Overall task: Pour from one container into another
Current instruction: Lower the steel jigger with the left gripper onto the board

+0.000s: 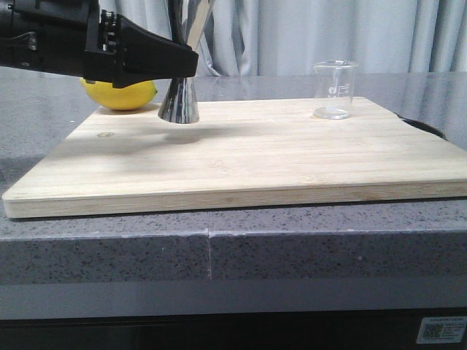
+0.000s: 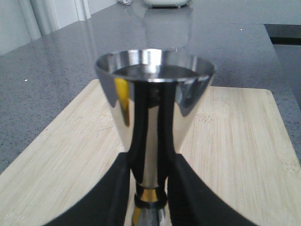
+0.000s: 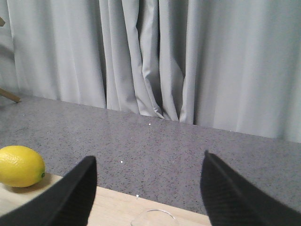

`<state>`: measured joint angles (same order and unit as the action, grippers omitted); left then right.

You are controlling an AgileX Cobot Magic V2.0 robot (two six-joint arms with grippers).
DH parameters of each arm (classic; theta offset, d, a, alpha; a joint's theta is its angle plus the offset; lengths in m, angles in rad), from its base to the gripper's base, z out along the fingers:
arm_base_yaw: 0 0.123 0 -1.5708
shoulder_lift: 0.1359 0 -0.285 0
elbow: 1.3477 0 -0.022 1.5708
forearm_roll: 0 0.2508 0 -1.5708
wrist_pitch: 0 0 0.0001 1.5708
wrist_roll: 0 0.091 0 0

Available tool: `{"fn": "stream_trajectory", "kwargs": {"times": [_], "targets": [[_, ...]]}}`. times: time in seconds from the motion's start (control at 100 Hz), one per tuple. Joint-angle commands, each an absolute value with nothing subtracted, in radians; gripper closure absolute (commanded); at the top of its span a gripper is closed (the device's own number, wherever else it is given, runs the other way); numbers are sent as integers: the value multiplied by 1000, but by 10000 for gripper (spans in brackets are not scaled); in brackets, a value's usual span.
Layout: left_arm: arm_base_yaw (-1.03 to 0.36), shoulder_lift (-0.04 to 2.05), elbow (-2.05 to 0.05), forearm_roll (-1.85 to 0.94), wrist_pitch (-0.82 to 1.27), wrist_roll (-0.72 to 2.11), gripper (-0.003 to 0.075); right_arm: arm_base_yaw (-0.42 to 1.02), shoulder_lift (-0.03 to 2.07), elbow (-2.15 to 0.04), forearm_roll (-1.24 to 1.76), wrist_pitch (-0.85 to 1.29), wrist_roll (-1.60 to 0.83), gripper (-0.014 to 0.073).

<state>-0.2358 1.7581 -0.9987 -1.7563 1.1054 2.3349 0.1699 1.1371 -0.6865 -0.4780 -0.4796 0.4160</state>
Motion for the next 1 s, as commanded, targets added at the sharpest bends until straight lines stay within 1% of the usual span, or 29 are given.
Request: {"fn": "stream_trajectory", "kwargs": {"times": [0.0,0.36,0.6,0.99], "targets": [[-234,1717,-1027,-1851,1187,2336,584,168,1108,-711,-472,-544,419,165],[-234,1717,-1027,-1851,1265,2336,587,168,1108,-711,-472,-544,419,165],[-234,1717,-1027,-1851,1269,2327,629,168,1108,-711,-472,-544,419,165],[-234,1745,-1029,-1851,1257,2325,629,168,1108,-711,-472,-544,419,165]]}}
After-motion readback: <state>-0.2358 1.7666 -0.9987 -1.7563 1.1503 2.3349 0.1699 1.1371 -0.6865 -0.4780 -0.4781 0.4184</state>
